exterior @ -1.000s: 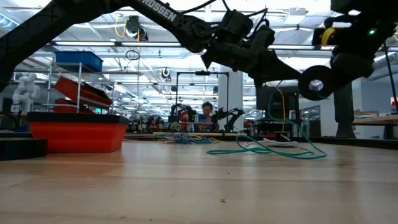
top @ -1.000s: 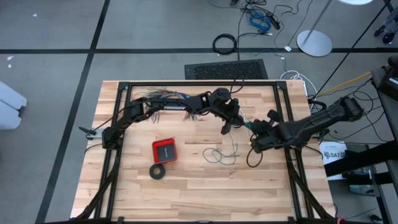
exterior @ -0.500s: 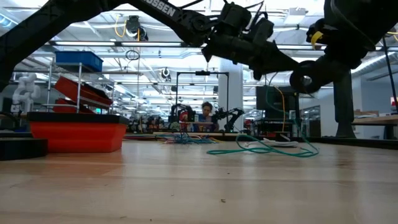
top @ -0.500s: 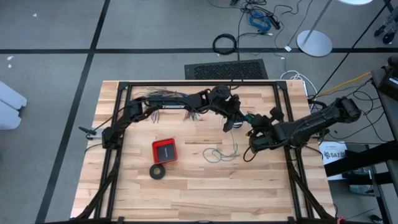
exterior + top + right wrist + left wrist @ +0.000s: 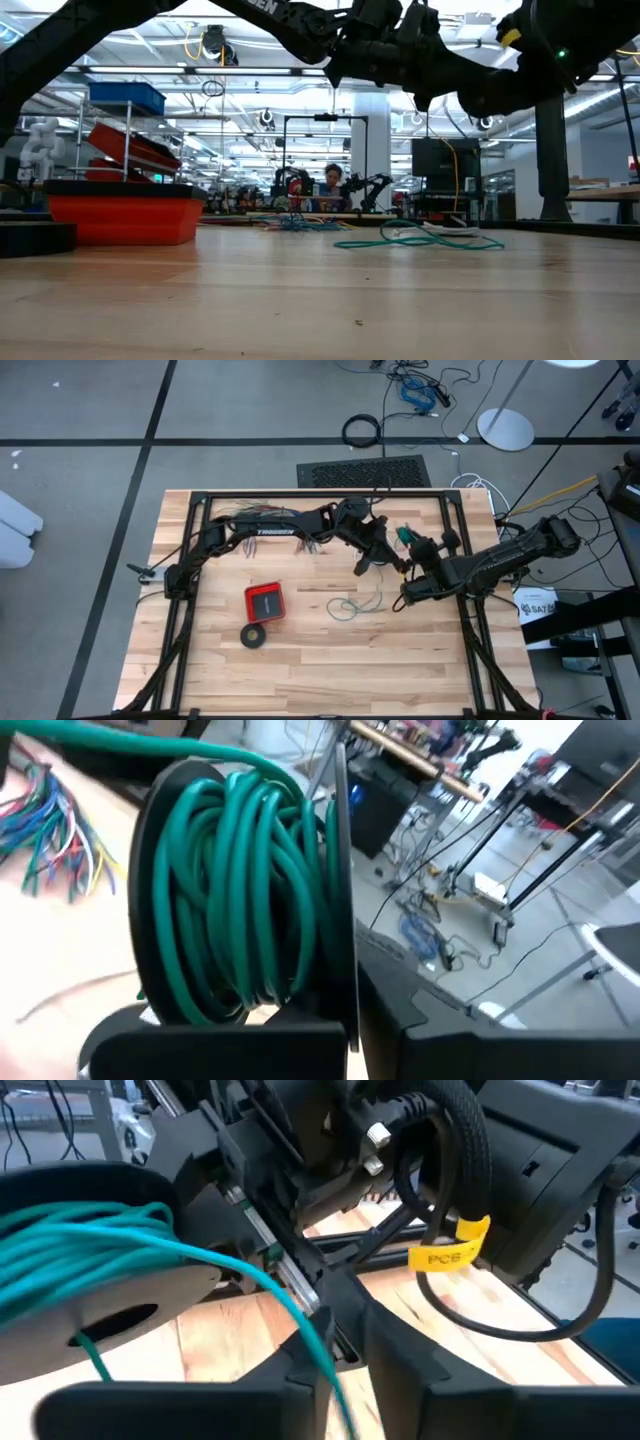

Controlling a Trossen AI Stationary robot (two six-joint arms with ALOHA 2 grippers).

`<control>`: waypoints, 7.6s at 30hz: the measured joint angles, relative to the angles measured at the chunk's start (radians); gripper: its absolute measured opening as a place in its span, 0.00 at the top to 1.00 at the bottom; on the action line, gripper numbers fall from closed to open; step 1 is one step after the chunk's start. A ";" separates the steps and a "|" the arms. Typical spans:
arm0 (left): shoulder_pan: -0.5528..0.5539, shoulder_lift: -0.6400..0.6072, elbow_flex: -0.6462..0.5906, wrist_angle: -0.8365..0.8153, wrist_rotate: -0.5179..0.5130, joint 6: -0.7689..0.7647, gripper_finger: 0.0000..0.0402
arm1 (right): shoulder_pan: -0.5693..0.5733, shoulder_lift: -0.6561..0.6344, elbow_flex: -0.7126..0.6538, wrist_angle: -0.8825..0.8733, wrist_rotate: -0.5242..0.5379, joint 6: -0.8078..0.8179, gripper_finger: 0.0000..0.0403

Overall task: Coil cords
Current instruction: Coil the green wire onto the spool

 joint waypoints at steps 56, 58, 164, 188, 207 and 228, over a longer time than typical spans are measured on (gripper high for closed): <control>-0.007 -0.093 -0.001 -0.042 -0.014 0.185 0.70 | 0.261 -0.347 0.000 -0.214 0.291 -0.002 1.00; -0.015 -0.093 -0.001 -0.055 -0.013 0.188 0.70 | 0.275 -0.357 0.000 -0.214 0.291 -0.020 1.00; -0.057 -0.180 -0.221 0.367 -0.092 0.322 0.99 | 0.417 -0.308 0.000 0.416 0.124 -0.639 1.00; 0.024 -0.181 -0.220 0.247 -0.094 0.322 1.00 | 0.471 -0.310 0.000 0.423 0.192 -0.696 1.00; 0.069 -0.206 -0.218 0.150 -0.166 0.352 0.91 | 0.471 -0.325 0.000 0.598 0.183 -0.876 1.00; -0.045 -0.285 -0.217 0.100 -0.225 0.528 0.73 | 0.422 -0.351 0.000 0.572 0.104 -0.861 1.00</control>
